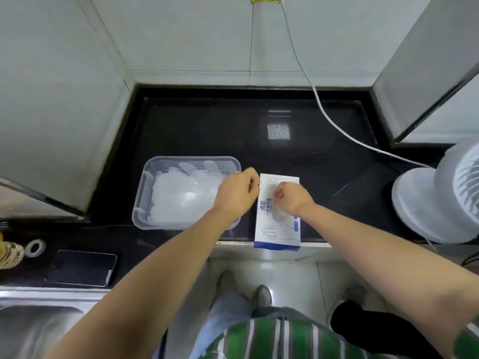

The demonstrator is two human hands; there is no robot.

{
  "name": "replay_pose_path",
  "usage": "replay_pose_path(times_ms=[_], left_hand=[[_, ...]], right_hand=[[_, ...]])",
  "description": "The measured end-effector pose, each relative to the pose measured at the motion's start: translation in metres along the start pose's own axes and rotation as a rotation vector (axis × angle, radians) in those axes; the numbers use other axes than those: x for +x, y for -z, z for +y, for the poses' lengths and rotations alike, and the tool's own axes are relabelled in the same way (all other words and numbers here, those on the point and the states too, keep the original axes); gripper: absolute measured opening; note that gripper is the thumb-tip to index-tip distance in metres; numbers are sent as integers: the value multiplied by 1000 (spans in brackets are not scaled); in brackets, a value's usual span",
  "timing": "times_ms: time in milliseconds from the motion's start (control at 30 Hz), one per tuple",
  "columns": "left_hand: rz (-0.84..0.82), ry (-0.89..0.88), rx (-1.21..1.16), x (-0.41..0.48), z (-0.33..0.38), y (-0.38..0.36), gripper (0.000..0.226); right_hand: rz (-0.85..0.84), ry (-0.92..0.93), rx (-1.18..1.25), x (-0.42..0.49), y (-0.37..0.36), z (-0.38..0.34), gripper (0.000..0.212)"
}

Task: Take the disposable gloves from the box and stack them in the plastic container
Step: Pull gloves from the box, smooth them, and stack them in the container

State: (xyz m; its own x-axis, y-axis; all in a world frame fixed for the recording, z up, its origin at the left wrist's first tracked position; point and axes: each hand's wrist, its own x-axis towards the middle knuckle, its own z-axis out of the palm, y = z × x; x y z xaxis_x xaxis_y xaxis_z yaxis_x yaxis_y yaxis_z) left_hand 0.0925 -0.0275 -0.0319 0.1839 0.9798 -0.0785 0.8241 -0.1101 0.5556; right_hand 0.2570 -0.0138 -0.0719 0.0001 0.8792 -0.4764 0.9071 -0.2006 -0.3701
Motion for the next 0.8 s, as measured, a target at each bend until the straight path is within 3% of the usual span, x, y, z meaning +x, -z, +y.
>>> replay_pose_path(times_ms=[100, 233, 400, 800], left_hand=[[-166, -10, -35, 3, 18, -22, 20], [-376, 108, 4, 10, 24, -51, 34], [-453, 227, -40, 12, 14, -69, 41], [-549, 174, 35, 15, 7, -64, 61]], right_hand=[[-60, 41, -183, -4, -11, 10, 12], [-23, 61, -225, -2, -24, 15, 27], [72, 57, -228, 4, -27, 23, 19], [287, 77, 620, 0, 1, 16, 8]])
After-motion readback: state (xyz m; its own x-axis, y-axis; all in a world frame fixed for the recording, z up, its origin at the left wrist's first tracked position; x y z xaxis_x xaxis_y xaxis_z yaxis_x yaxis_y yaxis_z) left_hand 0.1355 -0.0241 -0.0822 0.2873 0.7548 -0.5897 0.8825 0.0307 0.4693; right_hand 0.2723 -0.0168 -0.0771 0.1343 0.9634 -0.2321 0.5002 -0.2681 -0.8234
